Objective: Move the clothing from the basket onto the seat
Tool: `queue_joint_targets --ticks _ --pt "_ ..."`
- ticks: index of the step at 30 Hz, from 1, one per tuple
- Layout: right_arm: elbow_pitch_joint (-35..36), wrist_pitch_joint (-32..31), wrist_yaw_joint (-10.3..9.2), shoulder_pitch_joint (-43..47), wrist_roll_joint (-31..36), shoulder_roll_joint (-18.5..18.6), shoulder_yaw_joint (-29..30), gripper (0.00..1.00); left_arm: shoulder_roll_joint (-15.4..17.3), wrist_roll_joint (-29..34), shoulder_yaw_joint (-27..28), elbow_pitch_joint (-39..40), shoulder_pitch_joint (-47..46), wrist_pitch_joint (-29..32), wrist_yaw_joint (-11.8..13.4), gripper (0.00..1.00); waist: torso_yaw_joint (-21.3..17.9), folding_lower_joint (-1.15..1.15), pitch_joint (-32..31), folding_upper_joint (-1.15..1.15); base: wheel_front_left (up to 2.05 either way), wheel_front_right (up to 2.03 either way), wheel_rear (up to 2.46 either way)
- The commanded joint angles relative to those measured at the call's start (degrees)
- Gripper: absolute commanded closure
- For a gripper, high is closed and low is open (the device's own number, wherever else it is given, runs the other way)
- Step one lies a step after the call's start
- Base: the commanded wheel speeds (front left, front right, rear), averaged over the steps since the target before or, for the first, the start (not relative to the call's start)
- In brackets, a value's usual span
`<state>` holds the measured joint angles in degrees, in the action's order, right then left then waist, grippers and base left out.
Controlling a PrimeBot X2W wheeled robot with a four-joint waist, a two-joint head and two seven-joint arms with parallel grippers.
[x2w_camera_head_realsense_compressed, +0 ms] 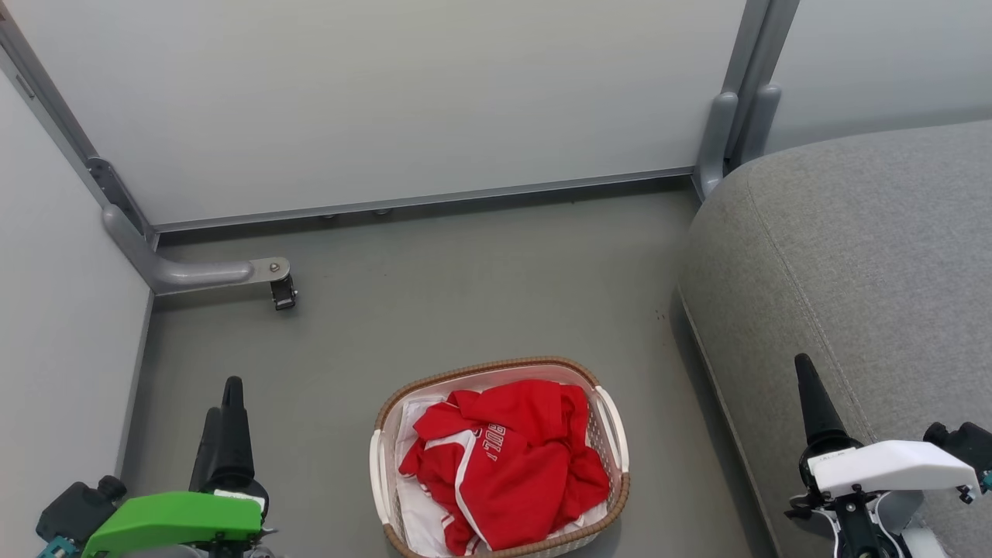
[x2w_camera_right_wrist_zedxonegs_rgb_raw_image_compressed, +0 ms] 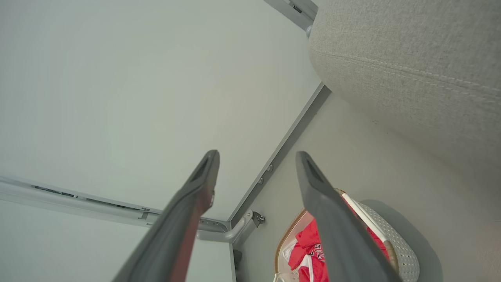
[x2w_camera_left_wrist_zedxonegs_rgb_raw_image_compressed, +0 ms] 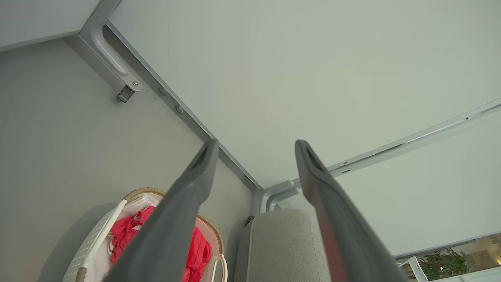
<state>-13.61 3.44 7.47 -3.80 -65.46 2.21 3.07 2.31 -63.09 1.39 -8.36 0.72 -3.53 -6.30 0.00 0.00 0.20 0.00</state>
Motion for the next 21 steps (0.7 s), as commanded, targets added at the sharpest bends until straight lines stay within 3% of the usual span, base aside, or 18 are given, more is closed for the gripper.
queue_joint_targets --ticks 1,21 --pt "1.2 0.6 0.01 0.0 2.2 0.4 -0.3 0.0 0.4 2.4 -0.3 1.2 0.2 -0.5 0.3 0.0 0.0 0.0 0.0 0.0 0.0 0.0 0.0" --pt "0.5 4.1 0.02 0.2 19.9 0.6 -2.6 0.0 0.5 20.8 -3.0 2.7 2.6 -4.0 1.1 0.0 0.1 0.0 0.0 0.0 0.0 0.0 0.0"
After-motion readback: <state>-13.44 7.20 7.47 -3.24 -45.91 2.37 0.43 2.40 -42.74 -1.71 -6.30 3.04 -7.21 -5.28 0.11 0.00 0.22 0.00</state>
